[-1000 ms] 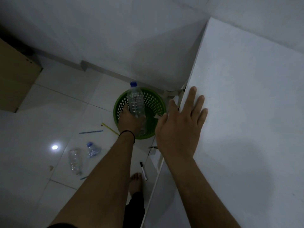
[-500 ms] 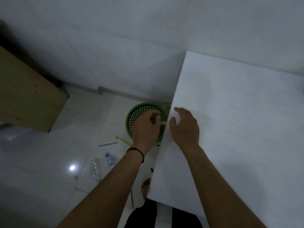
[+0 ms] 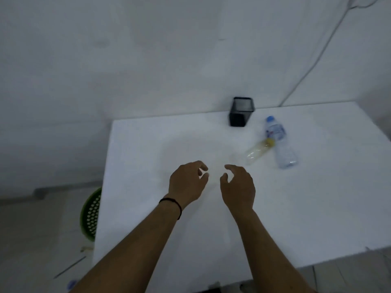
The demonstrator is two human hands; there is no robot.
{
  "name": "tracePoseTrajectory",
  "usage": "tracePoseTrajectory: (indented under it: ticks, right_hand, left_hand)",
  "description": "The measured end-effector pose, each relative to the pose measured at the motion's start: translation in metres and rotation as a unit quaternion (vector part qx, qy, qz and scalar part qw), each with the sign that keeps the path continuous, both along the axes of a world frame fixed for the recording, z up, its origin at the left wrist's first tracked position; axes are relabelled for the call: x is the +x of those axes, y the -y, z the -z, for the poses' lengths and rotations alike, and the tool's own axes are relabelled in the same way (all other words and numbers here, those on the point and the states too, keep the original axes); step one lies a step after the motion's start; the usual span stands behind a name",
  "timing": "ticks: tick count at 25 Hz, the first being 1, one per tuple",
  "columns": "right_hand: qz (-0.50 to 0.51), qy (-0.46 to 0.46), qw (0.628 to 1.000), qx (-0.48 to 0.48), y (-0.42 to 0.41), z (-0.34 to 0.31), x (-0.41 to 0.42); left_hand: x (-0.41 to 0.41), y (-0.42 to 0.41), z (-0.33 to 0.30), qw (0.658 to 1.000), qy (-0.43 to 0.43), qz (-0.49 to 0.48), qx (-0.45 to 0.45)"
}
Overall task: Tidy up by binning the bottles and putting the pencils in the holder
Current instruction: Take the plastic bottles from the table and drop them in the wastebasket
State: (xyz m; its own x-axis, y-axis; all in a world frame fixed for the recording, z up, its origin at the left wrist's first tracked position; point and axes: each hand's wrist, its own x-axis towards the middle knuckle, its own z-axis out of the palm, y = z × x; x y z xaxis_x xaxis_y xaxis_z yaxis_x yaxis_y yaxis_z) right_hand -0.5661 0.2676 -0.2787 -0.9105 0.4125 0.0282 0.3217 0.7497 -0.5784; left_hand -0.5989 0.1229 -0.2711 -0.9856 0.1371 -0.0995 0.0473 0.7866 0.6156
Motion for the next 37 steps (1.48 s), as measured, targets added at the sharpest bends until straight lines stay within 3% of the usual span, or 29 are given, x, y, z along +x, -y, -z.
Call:
tracePoseTrajectory:
  ticks: [5,8,12,16,20,24,29,34,37]
  right_hand:
    - [0.065,-0.005,0.998,0.014,-0.105,0.006,-0.022]
    - [0.072,-0.007,0.997,0.016,-0.145,0.016,-0.032]
    - [0.068,0.008,0.998,0.007,-0.171,0.028,-0.043]
    - [0.058,0.008,0.998,-0.030,-0.166,0.037,-0.050]
    - [0.043,0.026,0.994,-0.094,-0.132,0.034,-0.065]
    - [-0.051,0.034,0.991,-0.122,-0.055,0.029,-0.080]
    - [-0.207,0.051,0.975,-0.053,0.088,0.028,-0.075]
    - [-0.325,0.054,0.944,0.015,0.237,0.050,-0.047]
    - [-0.335,0.105,0.934,0.068,0.298,0.067,-0.030]
  left_hand:
    - [-0.044,-0.120,0.006,0.998,-0.019,0.046,-0.032]
    - [-0.070,-0.177,0.021,0.990,-0.040,0.080,-0.112]
    - [-0.096,-0.216,0.044,0.976,0.003,0.104,-0.191]
    - [-0.095,-0.212,0.053,0.985,0.051,0.069,-0.149]
    - [-0.081,-0.161,0.045,0.988,0.151,-0.027,0.017]
    - [-0.057,-0.071,0.028,0.980,0.133,-0.127,0.081]
    - [-0.011,0.076,0.026,0.953,0.038,-0.301,0.030]
    - [0.045,0.211,0.045,0.925,-0.058,-0.370,-0.069]
    - [0.069,0.275,0.064,0.904,-0.038,-0.412,-0.106]
